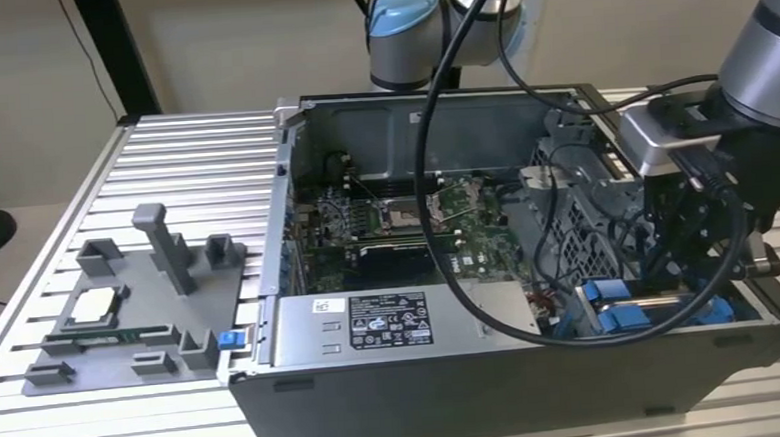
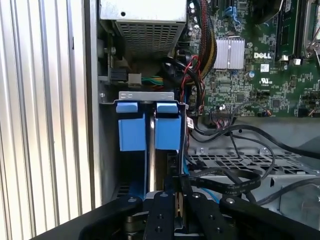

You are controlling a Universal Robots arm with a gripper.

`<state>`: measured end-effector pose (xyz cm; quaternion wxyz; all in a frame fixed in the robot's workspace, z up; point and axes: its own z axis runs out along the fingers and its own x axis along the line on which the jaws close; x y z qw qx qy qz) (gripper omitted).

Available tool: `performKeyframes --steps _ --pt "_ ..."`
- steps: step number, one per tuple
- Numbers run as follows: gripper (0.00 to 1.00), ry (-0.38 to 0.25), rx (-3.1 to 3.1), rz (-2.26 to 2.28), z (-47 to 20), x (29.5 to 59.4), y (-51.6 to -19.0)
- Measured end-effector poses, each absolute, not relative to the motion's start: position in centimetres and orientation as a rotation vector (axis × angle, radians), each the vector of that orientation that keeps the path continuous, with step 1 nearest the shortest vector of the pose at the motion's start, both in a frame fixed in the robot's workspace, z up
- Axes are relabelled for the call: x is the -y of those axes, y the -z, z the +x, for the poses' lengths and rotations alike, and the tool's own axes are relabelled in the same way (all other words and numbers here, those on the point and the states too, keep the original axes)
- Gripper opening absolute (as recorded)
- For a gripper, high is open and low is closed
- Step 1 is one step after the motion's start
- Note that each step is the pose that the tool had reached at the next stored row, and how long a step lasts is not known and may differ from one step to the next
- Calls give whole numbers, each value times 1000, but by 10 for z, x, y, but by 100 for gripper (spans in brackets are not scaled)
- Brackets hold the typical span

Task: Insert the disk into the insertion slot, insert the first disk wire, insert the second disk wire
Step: 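Insert the second disk wire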

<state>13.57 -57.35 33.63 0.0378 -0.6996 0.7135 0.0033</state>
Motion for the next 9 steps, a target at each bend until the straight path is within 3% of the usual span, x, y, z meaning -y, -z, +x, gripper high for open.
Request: performKeyframes --steps 7,8,9 --pt "0 -10 -2189 -2147 136 573 -331" --pt "100 -13 -2188 -2145 136 573 -330" --pt "100 -15 -2187 -2144 136 573 -329"
